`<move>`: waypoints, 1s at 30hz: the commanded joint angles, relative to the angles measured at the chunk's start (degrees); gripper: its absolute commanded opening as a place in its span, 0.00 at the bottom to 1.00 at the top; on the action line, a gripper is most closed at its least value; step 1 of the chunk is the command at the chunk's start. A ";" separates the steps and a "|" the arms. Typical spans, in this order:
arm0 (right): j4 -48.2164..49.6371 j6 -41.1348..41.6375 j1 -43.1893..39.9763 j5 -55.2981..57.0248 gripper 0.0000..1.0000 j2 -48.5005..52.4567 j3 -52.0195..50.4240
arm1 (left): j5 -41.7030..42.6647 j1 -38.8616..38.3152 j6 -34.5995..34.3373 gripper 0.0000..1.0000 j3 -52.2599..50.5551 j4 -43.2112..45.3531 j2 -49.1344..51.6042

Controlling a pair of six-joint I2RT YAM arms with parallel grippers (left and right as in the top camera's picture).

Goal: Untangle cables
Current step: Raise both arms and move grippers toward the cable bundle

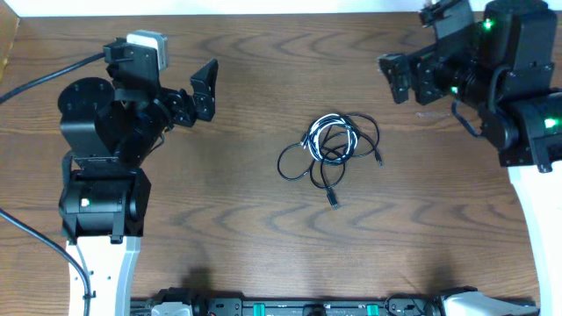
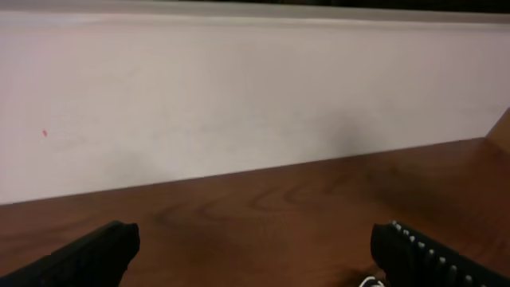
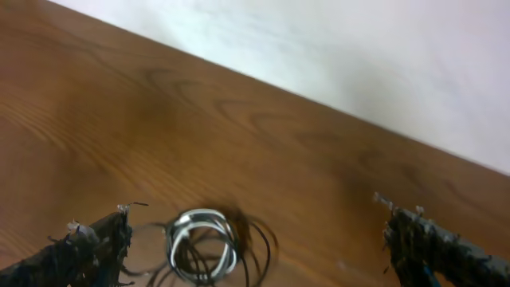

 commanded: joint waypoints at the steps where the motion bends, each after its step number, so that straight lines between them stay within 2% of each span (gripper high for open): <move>1: 0.61 0.46 2.05 -1.09 0.99 -0.02 0.59 | 0.31 0.26 -0.70 0.98 1.64 -1.40 0.35; 7: -3.63 3.65 2.75 4.17 0.99 3.26 0.59 | 3.17 0.26 -5.42 0.98 1.62 -5.27 4.68; 11: -5.14 6.27 2.75 6.16 0.99 6.01 0.59 | 7.93 0.20 -5.20 0.98 1.62 -5.38 6.38; 19: -5.16 6.23 3.23 5.81 0.99 10.01 0.55 | 8.09 -1.62 -3.89 0.98 1.57 -8.48 11.23; 25: -4.85 5.27 3.21 5.79 0.99 13.35 -0.87 | 8.04 -6.75 -1.25 0.98 1.57 -8.46 14.53; 30: -4.35 4.72 3.28 5.79 0.89 17.88 -2.10 | 7.56 -10.23 0.44 0.98 1.57 -8.11 15.23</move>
